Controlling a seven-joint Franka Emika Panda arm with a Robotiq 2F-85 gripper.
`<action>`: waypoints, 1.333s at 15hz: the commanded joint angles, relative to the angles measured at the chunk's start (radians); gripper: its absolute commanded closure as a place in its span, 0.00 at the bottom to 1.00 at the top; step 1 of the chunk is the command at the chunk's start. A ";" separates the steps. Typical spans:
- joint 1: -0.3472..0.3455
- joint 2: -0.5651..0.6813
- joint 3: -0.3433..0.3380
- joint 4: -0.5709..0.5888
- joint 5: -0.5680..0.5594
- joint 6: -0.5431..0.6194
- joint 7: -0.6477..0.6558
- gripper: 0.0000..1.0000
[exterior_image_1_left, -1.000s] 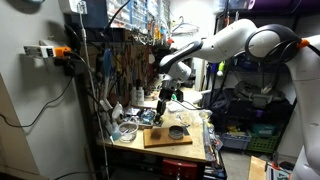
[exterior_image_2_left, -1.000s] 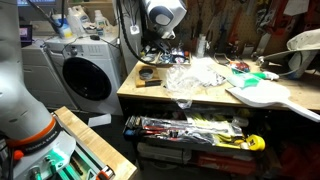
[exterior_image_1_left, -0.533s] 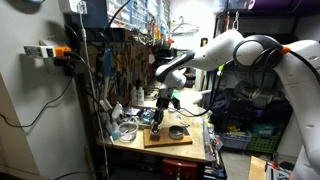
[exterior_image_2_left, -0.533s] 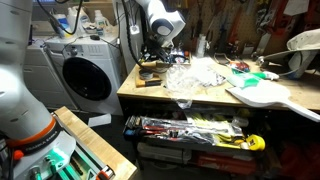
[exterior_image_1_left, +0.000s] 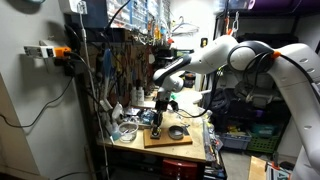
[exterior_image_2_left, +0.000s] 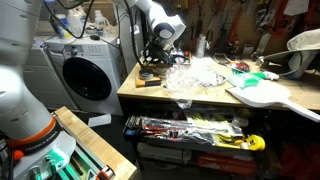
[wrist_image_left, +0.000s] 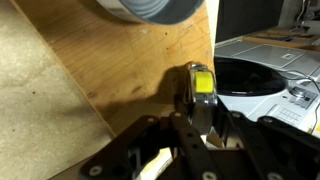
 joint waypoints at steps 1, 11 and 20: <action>0.009 0.031 -0.004 0.036 -0.059 -0.003 0.029 0.40; 0.050 -0.040 -0.017 0.022 -0.248 0.047 0.088 0.00; 0.102 -0.322 -0.033 -0.205 -0.526 0.155 0.235 0.00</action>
